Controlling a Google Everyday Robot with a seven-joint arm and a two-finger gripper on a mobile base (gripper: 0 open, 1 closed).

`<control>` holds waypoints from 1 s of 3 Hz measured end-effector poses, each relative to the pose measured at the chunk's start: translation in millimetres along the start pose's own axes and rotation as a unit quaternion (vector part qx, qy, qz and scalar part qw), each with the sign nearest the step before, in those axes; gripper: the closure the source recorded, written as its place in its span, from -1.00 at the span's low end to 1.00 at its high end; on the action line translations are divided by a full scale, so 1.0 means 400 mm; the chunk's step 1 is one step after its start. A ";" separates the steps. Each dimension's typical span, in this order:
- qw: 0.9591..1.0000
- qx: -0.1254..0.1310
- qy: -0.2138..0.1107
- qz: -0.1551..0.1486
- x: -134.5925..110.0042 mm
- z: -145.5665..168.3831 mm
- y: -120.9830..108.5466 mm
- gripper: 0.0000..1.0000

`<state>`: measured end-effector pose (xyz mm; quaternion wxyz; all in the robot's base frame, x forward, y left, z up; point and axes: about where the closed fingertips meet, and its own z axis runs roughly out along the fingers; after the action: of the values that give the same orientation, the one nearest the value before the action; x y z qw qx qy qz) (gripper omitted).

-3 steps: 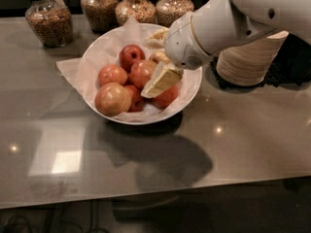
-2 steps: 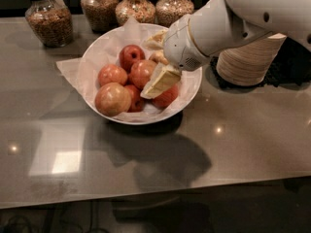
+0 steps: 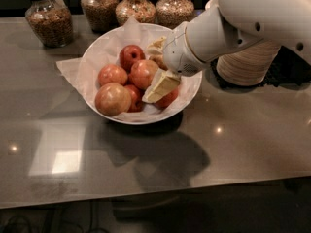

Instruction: Pick apple from white bowl

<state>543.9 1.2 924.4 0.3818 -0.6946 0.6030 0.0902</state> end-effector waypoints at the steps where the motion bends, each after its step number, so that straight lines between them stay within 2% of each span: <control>1: 1.000 0.001 0.012 0.000 0.017 0.013 0.003 -0.40; 2: 1.000 0.004 0.020 0.001 0.029 0.021 0.004 -0.40; 3: 1.000 0.009 0.024 0.003 0.035 0.027 0.003 -0.15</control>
Offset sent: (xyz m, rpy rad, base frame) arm 0.0092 -0.0089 -0.0217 -0.0450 -0.0054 -0.0434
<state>550.2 -2.8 908.1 0.3730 -0.6913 0.6149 0.0696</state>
